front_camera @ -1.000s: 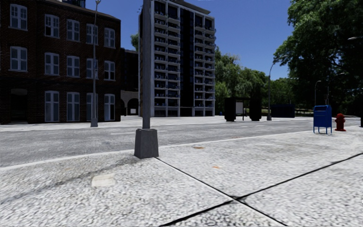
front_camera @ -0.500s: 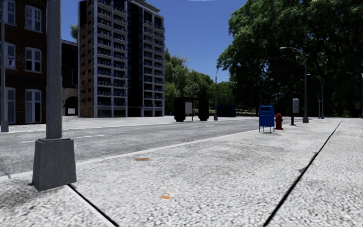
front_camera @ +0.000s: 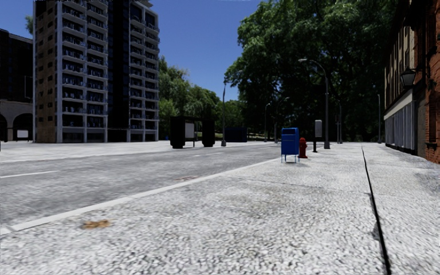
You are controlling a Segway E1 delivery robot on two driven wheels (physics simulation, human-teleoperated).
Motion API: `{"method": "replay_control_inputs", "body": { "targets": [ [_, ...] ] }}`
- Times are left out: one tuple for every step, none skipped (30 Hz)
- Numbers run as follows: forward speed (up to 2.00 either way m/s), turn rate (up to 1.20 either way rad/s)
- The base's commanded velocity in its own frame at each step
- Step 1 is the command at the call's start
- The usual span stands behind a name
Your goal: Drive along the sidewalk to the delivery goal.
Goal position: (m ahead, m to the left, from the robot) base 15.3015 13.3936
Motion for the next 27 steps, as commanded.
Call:
{"method": "replay_control_inputs", "body": {
  "targets": [
    [2.0, -0.71],
    [2.0, -0.71],
    [2.0, -0.71],
    [2.0, -0.71],
    [2.0, -0.73],
    [2.0, -0.75],
    [2.0, -0.75],
    [2.0, -0.76],
    [2.0, -0.76],
    [2.0, -0.76],
    [2.0, -0.76],
    [2.0, -0.76],
    [2.0, -0.76],
    [2.0, -0.76],
    [2.0, -0.76],
    [2.0, -0.76],
    [2.0, -0.76],
    [2.0, -0.76],
    [2.0, -0.76],
    [2.0, -0.76],
    [2.0, -0.76],
    [2.0, -0.72],
    [2.0, -0.72],
    [2.0, -0.65],
    [2.0, 0.0],
    [2.0, 0.0],
    [2.0, 0.0]
  ]
}}
